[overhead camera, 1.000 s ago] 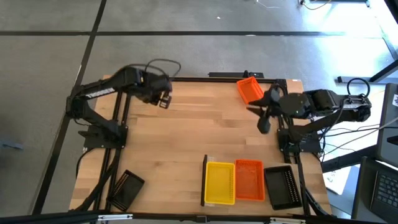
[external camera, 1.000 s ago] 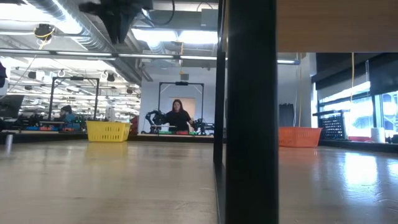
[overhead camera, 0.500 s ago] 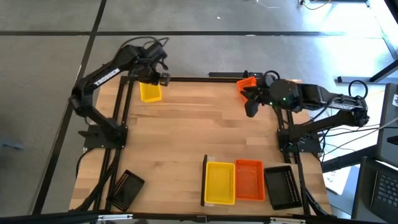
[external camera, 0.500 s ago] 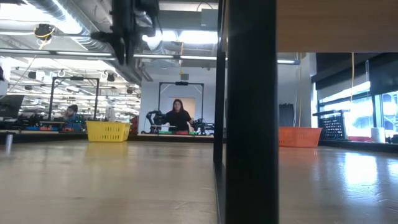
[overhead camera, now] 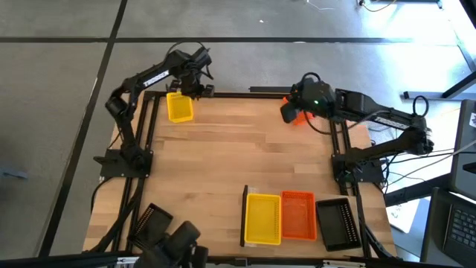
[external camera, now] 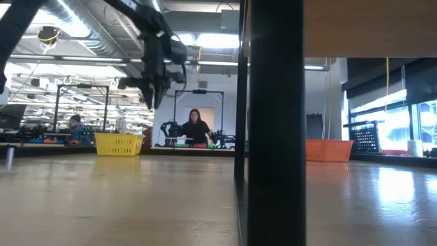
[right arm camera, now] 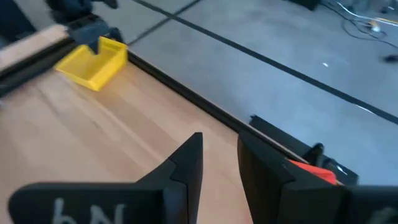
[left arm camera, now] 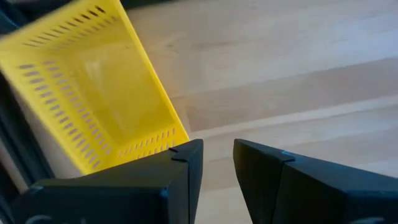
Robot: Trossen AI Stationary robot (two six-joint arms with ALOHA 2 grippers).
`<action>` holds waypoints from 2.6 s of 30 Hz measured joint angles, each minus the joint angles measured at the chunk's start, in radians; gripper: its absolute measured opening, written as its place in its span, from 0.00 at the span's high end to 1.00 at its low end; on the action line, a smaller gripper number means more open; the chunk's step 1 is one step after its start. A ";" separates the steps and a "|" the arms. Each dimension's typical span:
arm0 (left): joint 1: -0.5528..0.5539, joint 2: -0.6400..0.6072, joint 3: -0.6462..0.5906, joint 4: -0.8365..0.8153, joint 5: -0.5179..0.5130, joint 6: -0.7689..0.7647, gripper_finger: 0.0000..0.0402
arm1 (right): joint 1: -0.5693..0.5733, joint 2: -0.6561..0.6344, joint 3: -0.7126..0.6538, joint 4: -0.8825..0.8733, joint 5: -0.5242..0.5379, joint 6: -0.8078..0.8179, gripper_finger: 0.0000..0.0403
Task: Stack baskets on shelf by color
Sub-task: Stack the yellow bin on top of the yellow bin
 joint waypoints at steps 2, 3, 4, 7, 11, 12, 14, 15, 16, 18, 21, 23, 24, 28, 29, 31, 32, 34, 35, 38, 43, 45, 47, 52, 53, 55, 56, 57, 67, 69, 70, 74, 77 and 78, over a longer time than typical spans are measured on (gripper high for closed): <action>0.001 0.036 0.000 0.002 0.000 0.004 0.80 | -0.029 0.025 0.000 0.000 0.000 -0.005 0.76; 0.001 0.050 0.000 0.006 -0.002 0.004 0.80 | -0.041 0.038 0.000 0.000 0.000 -0.019 0.76; 0.001 0.062 0.000 0.010 -0.009 0.005 0.80 | -0.052 0.049 0.000 0.000 0.001 -0.031 0.76; 0.000 0.084 0.000 0.021 -0.063 0.005 0.80 | -0.082 0.075 0.000 0.001 0.000 -0.070 0.76; 0.001 0.086 0.000 0.009 -0.128 -0.010 0.80 | -0.121 0.103 0.000 0.014 0.000 -0.081 0.76; 0.001 0.086 0.000 0.009 -0.135 -0.025 0.80 | -0.130 0.107 0.000 0.019 0.001 -0.082 0.76; 0.005 0.086 0.000 0.009 -0.139 -0.052 0.80 | -0.143 0.116 0.000 0.031 0.001 -0.090 0.76; 0.008 0.085 0.000 0.009 -0.138 -0.056 0.80 | -0.148 0.121 0.000 0.033 0.001 -0.100 0.76; 0.009 0.085 -0.002 0.010 -0.139 -0.056 0.80 | -0.153 0.126 0.000 0.036 0.000 -0.103 0.76; 0.011 0.085 -0.018 0.014 -0.146 -0.057 0.80 | -0.163 0.132 0.000 0.046 -0.001 -0.104 0.76; 0.024 0.085 -0.050 0.013 -0.180 -0.066 0.80 | -0.170 0.132 0.000 0.046 0.001 -0.105 0.76; 0.048 0.084 -0.077 0.039 -0.152 -0.068 0.80 | -0.171 0.131 0.000 0.046 0.000 -0.106 0.76; 0.059 0.084 -0.093 0.059 -0.124 -0.059 0.80 | -0.174 0.131 0.000 0.046 0.000 -0.109 0.76; 0.081 0.085 -0.132 0.110 -0.069 -0.050 0.80 | -0.175 0.130 0.000 0.046 0.000 -0.135 0.76; 0.083 0.085 -0.138 0.114 -0.068 -0.049 0.80 | -0.175 0.130 0.000 0.046 0.000 -0.149 0.76; 0.086 0.085 -0.146 0.121 -0.067 -0.049 0.80 | -0.175 0.130 0.000 0.046 -0.001 -0.155 0.76; 0.086 0.085 -0.146 0.126 -0.068 -0.049 0.80 | -0.175 0.130 0.000 0.046 -0.001 -0.156 0.76; 0.086 0.085 -0.146 0.129 -0.069 -0.049 0.80 | -0.175 0.130 0.000 0.046 -0.001 -0.157 0.76; 0.086 0.085 -0.146 0.130 -0.068 -0.049 0.80 | -0.175 0.130 0.000 0.046 -0.001 -0.157 0.76; 0.084 0.085 -0.146 0.159 -0.066 -0.049 0.80 | -0.175 0.130 0.000 0.046 -0.002 -0.157 0.76; 0.088 0.085 -0.146 0.210 -0.068 -0.060 0.80 | -0.175 0.129 0.000 0.046 -0.002 -0.171 0.76; 0.089 0.085 -0.146 0.211 -0.071 -0.077 0.80 | -0.175 0.129 0.000 0.045 -0.003 -0.184 0.76; 0.090 0.085 -0.146 0.211 -0.073 -0.080 0.80 | -0.175 0.129 0.000 0.045 -0.002 -0.185 0.76; 0.090 0.085 -0.146 0.200 -0.107 -0.109 0.80 | -0.175 0.129 0.000 0.045 -0.003 -0.187 0.76; 0.090 0.085 -0.146 0.200 -0.111 -0.117 0.80 | -0.175 0.129 0.000 0.045 -0.003 -0.187 0.76; 0.090 0.085 -0.146 0.201 -0.127 -0.141 0.80 | -0.175 0.129 0.000 0.044 -0.003 -0.187 0.76; 0.090 0.085 -0.146 0.201 -0.131 -0.149 0.80 | -0.175 0.129 0.000 0.044 -0.003 -0.187 0.76; 0.090 0.085 -0.146 0.201 -0.132 -0.155 0.80 | -0.175 0.129 0.000 0.044 -0.003 -0.188 0.76; 0.096 0.085 -0.190 0.215 -0.124 -0.157 0.80 | -0.175 0.129 0.000 0.043 -0.003 -0.227 0.76; 0.099 0.085 -0.220 0.240 -0.124 -0.159 0.80 | -0.175 0.129 0.000 0.043 -0.003 -0.237 0.76; 0.099 0.085 -0.235 0.257 -0.122 -0.159 0.80 | -0.175 0.129 0.000 0.043 -0.003 -0.237 0.76; 0.098 0.085 -0.284 0.344 -0.096 -0.148 0.80 | -0.175 0.129 0.000 0.044 -0.003 -0.239 0.76; 0.094 0.085 -0.308 0.366 -0.094 -0.133 0.80 | -0.175 0.129 0.000 0.044 -0.003 -0.239 0.76; 0.093 0.085 -0.311 0.370 -0.096 -0.128 0.80 | -0.175 0.129 0.000 0.044 -0.003 -0.239 0.76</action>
